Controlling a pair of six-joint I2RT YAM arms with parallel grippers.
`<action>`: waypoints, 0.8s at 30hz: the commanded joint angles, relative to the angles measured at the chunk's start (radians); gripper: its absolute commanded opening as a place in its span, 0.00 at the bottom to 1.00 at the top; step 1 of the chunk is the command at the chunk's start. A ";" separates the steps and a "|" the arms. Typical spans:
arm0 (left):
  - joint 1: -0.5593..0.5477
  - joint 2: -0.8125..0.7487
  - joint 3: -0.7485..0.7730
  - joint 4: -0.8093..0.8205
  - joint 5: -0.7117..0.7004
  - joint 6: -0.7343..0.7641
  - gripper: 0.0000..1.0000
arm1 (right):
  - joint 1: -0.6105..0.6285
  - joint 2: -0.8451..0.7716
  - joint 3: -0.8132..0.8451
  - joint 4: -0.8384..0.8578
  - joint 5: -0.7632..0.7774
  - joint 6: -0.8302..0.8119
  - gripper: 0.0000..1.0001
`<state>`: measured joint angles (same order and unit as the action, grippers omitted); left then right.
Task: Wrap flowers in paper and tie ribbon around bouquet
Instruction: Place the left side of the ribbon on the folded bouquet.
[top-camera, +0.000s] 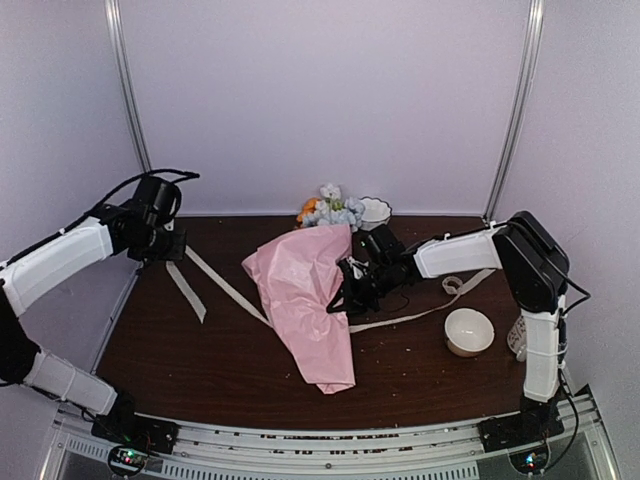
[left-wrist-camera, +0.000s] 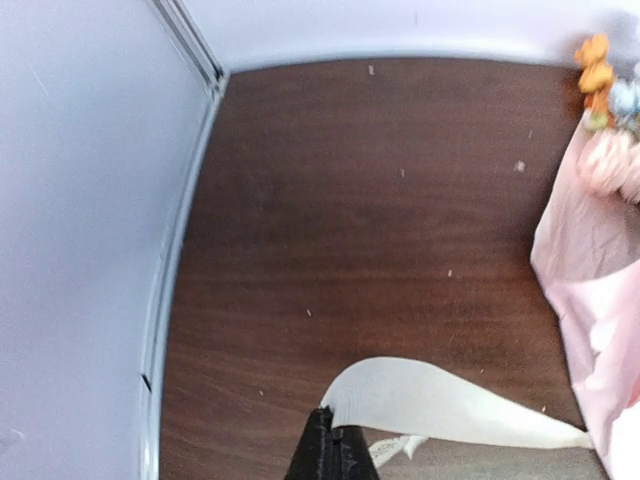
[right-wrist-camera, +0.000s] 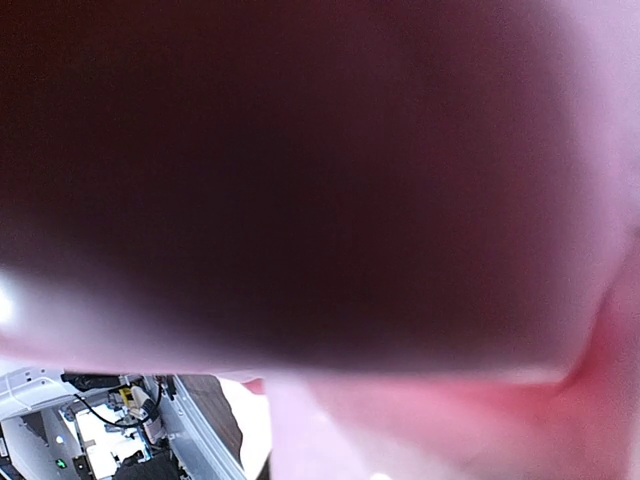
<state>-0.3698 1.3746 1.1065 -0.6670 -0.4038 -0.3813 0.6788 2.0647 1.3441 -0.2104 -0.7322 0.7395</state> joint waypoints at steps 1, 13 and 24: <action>0.004 -0.147 0.078 -0.022 -0.072 0.131 0.00 | 0.026 0.024 0.009 -0.044 0.024 -0.055 0.00; -0.318 0.025 0.188 0.303 0.683 0.252 0.00 | 0.038 0.044 -0.003 -0.007 0.041 -0.016 0.00; -0.351 0.533 0.342 0.345 0.585 0.099 0.00 | 0.050 0.027 -0.052 0.038 0.069 0.029 0.00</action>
<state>-0.7132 1.8420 1.3975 -0.3595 0.2386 -0.2287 0.7086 2.0781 1.3266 -0.1780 -0.7055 0.7555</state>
